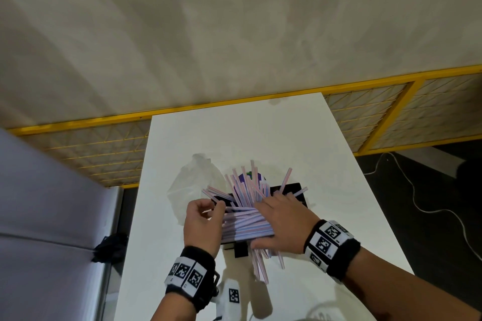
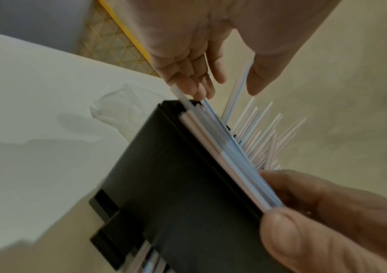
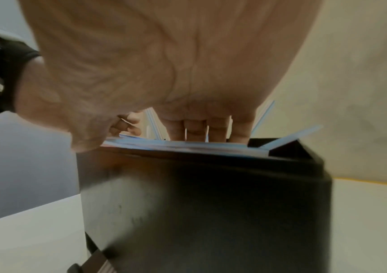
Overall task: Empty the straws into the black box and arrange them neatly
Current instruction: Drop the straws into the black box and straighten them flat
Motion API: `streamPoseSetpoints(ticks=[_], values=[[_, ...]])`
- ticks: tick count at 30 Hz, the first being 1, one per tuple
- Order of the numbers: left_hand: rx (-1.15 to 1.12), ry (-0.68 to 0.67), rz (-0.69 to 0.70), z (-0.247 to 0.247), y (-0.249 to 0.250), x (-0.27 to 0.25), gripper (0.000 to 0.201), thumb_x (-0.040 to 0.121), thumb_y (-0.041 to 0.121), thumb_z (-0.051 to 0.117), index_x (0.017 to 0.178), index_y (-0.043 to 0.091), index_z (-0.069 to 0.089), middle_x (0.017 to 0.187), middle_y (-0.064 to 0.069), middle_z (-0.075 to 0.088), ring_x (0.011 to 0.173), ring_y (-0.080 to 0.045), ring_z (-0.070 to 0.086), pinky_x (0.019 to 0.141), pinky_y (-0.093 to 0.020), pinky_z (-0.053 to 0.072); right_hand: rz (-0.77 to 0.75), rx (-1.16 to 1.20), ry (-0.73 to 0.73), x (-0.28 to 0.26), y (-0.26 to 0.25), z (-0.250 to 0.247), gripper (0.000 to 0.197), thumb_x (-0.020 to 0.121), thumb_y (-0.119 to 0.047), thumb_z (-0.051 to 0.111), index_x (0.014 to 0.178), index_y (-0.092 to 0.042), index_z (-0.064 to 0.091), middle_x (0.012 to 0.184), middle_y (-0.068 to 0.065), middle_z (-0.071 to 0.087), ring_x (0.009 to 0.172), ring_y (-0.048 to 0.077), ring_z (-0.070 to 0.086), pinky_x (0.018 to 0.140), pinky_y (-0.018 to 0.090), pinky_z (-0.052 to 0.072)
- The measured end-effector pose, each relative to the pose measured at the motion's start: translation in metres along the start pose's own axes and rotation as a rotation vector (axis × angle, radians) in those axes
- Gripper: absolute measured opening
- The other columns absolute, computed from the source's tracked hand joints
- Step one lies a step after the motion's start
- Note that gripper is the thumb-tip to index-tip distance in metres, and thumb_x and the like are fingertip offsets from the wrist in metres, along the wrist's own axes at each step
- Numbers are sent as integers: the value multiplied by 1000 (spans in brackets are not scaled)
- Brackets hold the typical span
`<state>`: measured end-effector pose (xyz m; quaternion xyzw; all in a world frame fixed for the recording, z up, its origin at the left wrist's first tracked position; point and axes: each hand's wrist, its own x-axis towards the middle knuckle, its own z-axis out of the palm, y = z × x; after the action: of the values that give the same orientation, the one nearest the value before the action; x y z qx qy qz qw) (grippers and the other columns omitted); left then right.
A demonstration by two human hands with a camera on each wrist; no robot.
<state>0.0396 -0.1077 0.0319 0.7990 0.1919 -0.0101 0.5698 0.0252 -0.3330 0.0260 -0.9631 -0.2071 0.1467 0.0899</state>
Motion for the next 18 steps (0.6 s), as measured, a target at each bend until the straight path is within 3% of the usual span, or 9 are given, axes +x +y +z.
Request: streamPoseSetpoints(ticks=[3, 5, 9, 12, 15, 18], values=[[109, -50, 93, -3, -3, -4, 24, 86, 35, 76, 100, 32, 57, 103, 12, 64, 100, -1, 60, 76, -18, 45, -13, -23, -65, 7, 4, 4, 102, 73, -92, 41, 149, -24, 36, 138, 1, 51, 124, 27, 49, 108, 47, 36], [242, -96, 198, -3, -7, -7, 26, 87, 33, 75, 106, 30, 57, 107, 13, 60, 103, -5, 57, 81, -17, 42, -24, -18, -102, 12, 5, 3, 96, 75, -84, 53, 149, -25, 36, 137, 1, 50, 122, 27, 50, 106, 47, 39], [486, -127, 390, -1, -15, -16, 31, 87, 35, 72, 115, 26, 63, 120, 7, 54, 113, -14, 47, 97, -27, 39, -10, -6, -151, 18, 6, 2, 88, 76, -68, 67, 148, -31, 34, 139, 2, 46, 123, 29, 49, 106, 48, 39], [523, -129, 422, -2, -19, -20, 35, 86, 51, 64, 113, 30, 67, 130, 5, 54, 122, -19, 44, 107, -35, 38, -4, 69, -151, 20, 6, 3, 83, 74, -59, 74, 145, -33, 39, 131, 1, 46, 118, 26, 49, 101, 43, 43], [554, -134, 479, -4, -20, -21, 36, 84, 61, 56, 108, 36, 69, 126, 7, 55, 121, -20, 47, 109, -46, 37, -5, 136, -110, 18, 5, 3, 85, 74, -53, 77, 147, -33, 39, 129, -1, 45, 117, 23, 47, 101, 41, 44], [583, -116, 488, -7, -18, -19, 38, 83, 64, 57, 108, 40, 71, 124, 9, 55, 118, -20, 50, 108, -58, 34, -14, 105, -48, 9, 7, -3, 85, 75, -58, 73, 148, -32, 39, 129, -3, 47, 117, 20, 47, 101, 41, 44]])
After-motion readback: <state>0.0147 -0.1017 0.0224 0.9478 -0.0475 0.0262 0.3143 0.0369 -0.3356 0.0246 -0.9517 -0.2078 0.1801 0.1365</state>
